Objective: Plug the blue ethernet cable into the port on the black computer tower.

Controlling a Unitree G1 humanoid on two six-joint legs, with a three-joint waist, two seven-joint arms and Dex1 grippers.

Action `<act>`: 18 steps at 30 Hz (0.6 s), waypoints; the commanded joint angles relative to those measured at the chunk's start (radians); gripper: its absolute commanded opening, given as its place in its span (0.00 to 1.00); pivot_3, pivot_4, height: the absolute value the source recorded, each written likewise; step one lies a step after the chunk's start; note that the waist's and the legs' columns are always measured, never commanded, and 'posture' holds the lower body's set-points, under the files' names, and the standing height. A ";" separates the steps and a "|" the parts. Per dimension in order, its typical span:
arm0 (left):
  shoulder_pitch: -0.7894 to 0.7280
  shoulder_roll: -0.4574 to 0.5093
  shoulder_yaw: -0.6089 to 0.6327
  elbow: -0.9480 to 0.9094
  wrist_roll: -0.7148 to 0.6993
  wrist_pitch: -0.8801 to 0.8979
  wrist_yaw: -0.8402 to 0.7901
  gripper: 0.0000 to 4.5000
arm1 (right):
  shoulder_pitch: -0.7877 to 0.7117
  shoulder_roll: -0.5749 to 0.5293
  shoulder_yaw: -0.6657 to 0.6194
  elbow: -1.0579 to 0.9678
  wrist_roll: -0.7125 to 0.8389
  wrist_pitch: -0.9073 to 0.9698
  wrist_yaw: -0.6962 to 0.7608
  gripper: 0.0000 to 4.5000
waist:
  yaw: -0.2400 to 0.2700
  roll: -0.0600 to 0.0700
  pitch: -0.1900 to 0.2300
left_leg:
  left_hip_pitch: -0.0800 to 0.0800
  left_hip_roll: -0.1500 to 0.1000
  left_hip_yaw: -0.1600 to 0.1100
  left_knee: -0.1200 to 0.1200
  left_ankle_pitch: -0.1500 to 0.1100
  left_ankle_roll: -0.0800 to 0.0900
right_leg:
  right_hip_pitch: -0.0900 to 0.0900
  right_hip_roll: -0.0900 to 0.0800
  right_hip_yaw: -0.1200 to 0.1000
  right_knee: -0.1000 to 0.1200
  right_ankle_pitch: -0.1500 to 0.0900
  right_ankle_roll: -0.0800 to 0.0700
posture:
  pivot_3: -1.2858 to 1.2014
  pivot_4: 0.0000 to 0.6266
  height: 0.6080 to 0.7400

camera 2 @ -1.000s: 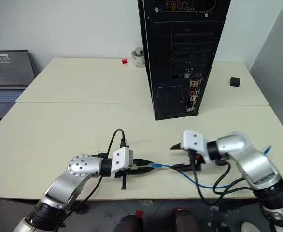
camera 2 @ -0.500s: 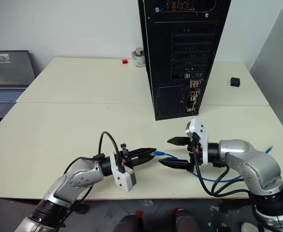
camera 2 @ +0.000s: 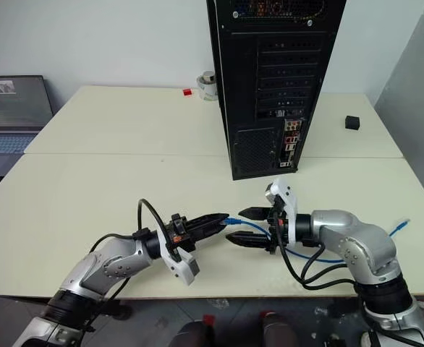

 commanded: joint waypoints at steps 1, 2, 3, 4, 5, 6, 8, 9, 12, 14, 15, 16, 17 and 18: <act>-0.004 0.008 0.016 -0.024 0.000 -0.005 0.025 0.06 | -0.020 0.011 -0.004 -0.008 0.008 -0.025 -0.008 0.70 | 0.000 0.000 0.000 | 0.000 0.000 0.000 0.000 0.000 0.000 | 0.000 0.000 0.000 0.000 0.000 0.000 | 0.52 0.24 1.00; -0.002 0.007 0.015 -0.028 0.001 -0.005 0.027 0.06 | -0.021 0.013 -0.002 -0.007 0.007 -0.027 -0.009 0.66 | 0.000 0.000 0.000 | 0.000 0.000 0.000 0.000 0.000 0.000 | 0.000 0.000 0.000 0.000 0.000 0.000 | 0.52 0.24 1.00; -0.001 0.007 0.015 -0.030 0.001 -0.006 0.029 0.06 | -0.021 0.014 0.000 -0.007 0.006 -0.029 -0.010 0.61 | 0.000 0.000 0.000 | 0.000 0.000 0.000 0.000 0.000 0.000 | 0.000 0.000 0.000 0.000 0.000 0.000 | 0.52 0.24 1.00; 0.000 0.007 0.014 -0.032 0.002 -0.005 0.030 0.06 | -0.022 0.017 0.000 -0.005 0.007 -0.029 -0.012 0.57 | 0.000 0.000 0.000 | 0.000 0.000 0.000 0.000 0.000 0.000 | 0.000 0.000 0.000 0.000 0.000 0.000 | 0.52 0.24 1.00; 0.002 0.007 0.013 -0.035 0.004 -0.004 0.032 0.06 | -0.023 0.020 -0.001 -0.003 0.010 -0.029 -0.015 0.52 | 0.000 0.000 0.000 | 0.000 0.000 0.000 0.000 0.000 0.000 | 0.000 0.000 0.000 0.000 0.000 0.000 | 0.52 0.24 1.00; 0.004 0.008 0.012 -0.036 0.005 -0.003 0.033 0.06 | -0.024 0.022 -0.001 -0.001 0.012 -0.029 -0.016 0.47 | 0.000 0.000 0.000 | 0.000 0.000 0.000 0.000 0.000 0.000 | 0.000 0.000 0.000 0.000 0.000 0.000 | 0.52 0.24 1.00; 0.006 0.007 0.011 -0.037 0.005 -0.002 0.035 0.06 | -0.026 0.023 0.000 0.000 0.011 -0.030 -0.017 0.35 | 0.000 0.000 0.000 | 0.000 0.000 0.000 0.000 0.000 0.000 | 0.000 0.000 0.000 0.000 0.000 0.000 | 0.52 0.24 1.00; 0.006 0.006 0.011 -0.037 0.007 -0.003 0.037 0.06 | -0.028 0.024 -0.001 0.004 0.012 -0.029 -0.016 0.31 | 0.000 0.000 0.000 | 0.000 0.000 0.000 0.000 0.000 0.000 | 0.000 0.000 0.000 0.000 0.000 0.000 | 0.52 0.24 1.00; 0.007 0.005 0.009 -0.038 0.007 -0.005 0.038 0.06 | -0.032 0.025 -0.004 0.013 0.017 -0.024 -0.015 0.13 | 0.000 0.000 0.000 | 0.000 0.000 0.000 0.000 0.000 0.000 | 0.000 0.000 0.000 0.000 0.000 0.000 | 0.52 0.24 1.00; 0.010 0.008 0.005 -0.037 0.004 -0.014 0.037 0.06 | -0.038 0.025 -0.008 0.024 0.021 -0.019 -0.013 0.03 | 0.000 0.000 0.000 | 0.000 0.000 0.000 0.000 0.000 0.000 | 0.000 0.000 0.000 0.000 0.000 0.000 | 0.52 0.24 1.00; 0.011 0.009 0.003 -0.036 0.003 -0.019 0.038 0.06 | -0.041 0.024 -0.009 0.028 0.023 -0.017 -0.011 0.00 | 0.000 0.000 0.000 | 0.000 0.000 0.000 0.000 0.000 0.000 | 0.000 0.000 0.000 0.000 0.000 0.000 | 0.52 0.24 1.00; 0.010 0.011 -0.003 -0.033 -0.004 -0.027 0.033 0.06 | -0.043 0.022 -0.008 0.031 0.022 -0.016 -0.009 0.00 | 0.000 0.000 0.000 | 0.000 0.000 0.000 0.000 0.000 0.000 | 0.000 0.000 0.000 0.000 0.000 0.000 | 0.52 0.24 1.00; 0.009 0.015 -0.012 -0.030 -0.013 -0.035 0.025 0.06 | -0.044 0.020 -0.008 0.032 0.022 -0.016 -0.006 0.00 | 0.000 0.000 0.000 | 0.000 0.000 0.000 0.000 0.000 0.000 | 0.000 0.000 0.000 0.000 0.000 0.000 | 0.52 0.24 1.00; 0.010 0.015 -0.010 -0.033 -0.006 -0.041 0.031 0.06 | -0.046 0.019 -0.008 0.034 0.023 -0.014 -0.005 0.00 | 0.000 0.000 0.000 | 0.000 0.000 0.000 0.000 0.000 0.000 | 0.000 0.000 0.000 0.000 0.000 0.000 | 0.52 0.24 1.00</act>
